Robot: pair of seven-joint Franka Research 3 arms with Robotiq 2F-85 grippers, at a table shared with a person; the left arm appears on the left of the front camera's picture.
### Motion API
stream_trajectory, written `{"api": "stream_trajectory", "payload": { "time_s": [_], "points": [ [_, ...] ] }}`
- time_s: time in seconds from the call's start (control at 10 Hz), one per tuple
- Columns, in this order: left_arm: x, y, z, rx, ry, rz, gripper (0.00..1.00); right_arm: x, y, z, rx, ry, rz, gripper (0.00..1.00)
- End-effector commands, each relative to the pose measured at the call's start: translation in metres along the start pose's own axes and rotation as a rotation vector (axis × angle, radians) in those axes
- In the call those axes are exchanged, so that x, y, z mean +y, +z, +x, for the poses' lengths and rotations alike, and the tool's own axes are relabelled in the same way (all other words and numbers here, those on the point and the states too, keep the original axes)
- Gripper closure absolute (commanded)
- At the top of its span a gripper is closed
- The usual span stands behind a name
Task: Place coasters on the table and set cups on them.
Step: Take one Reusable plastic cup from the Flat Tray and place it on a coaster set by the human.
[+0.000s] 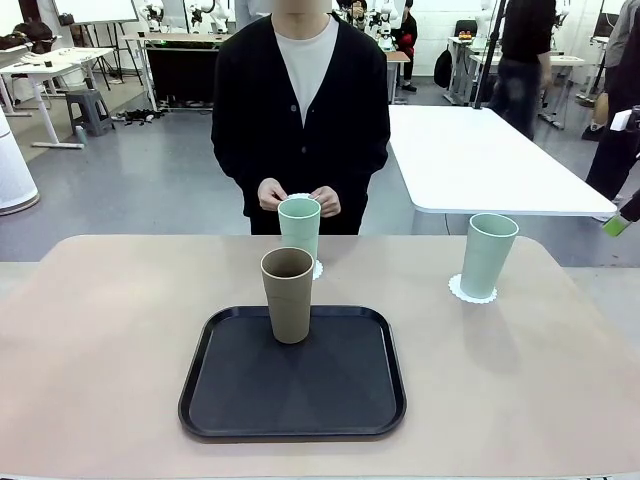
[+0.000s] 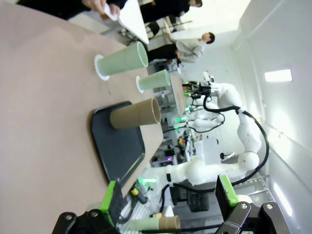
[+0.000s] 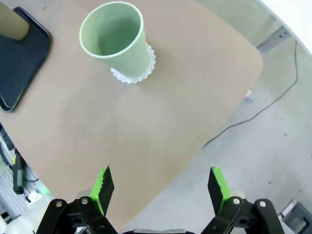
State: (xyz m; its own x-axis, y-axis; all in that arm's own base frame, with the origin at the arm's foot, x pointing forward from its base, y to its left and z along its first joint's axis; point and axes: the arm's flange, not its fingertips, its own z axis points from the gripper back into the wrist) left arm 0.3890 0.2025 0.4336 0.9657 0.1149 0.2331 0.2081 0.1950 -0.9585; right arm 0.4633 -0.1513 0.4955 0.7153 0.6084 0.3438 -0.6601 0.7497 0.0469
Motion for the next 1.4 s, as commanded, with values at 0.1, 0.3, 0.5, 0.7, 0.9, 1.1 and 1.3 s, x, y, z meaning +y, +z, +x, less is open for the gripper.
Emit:
{"api": "stream_trajectory", "payload": {
  "time_s": [0.1,0.3,0.5,0.7,0.9,1.1,1.3],
  "points": [
    [-0.001,0.000,0.000,-0.014,-0.007,-0.002,0.00,-0.003,-0.004,0.001,0.002,0.025,-0.014,0.00],
    [-0.001,0.000,0.000,-0.014,-0.007,-0.002,0.00,-0.003,-0.004,0.001,0.002,0.025,-0.014,0.00],
    [-0.001,0.000,0.000,-0.014,-0.007,-0.002,0.00,-0.003,-0.004,0.001,0.002,0.025,-0.014,0.00],
    [-0.001,0.000,0.000,-0.014,-0.007,-0.002,0.00,-0.003,-0.004,0.001,0.002,0.025,-0.014,0.00],
    [-0.001,0.000,0.000,-0.014,-0.007,-0.002,0.00,0.008,0.004,-0.020,-0.095,-0.063,0.131,0.00],
    [-0.001,0.000,0.000,-0.014,-0.007,-0.002,0.00,-0.025,0.026,-0.054,-0.387,-0.293,0.492,0.00],
    [-0.001,0.000,0.000,-0.014,-0.007,-0.002,0.00,-0.058,0.030,-0.086,-0.514,-0.484,0.697,0.00]
  ]
}}
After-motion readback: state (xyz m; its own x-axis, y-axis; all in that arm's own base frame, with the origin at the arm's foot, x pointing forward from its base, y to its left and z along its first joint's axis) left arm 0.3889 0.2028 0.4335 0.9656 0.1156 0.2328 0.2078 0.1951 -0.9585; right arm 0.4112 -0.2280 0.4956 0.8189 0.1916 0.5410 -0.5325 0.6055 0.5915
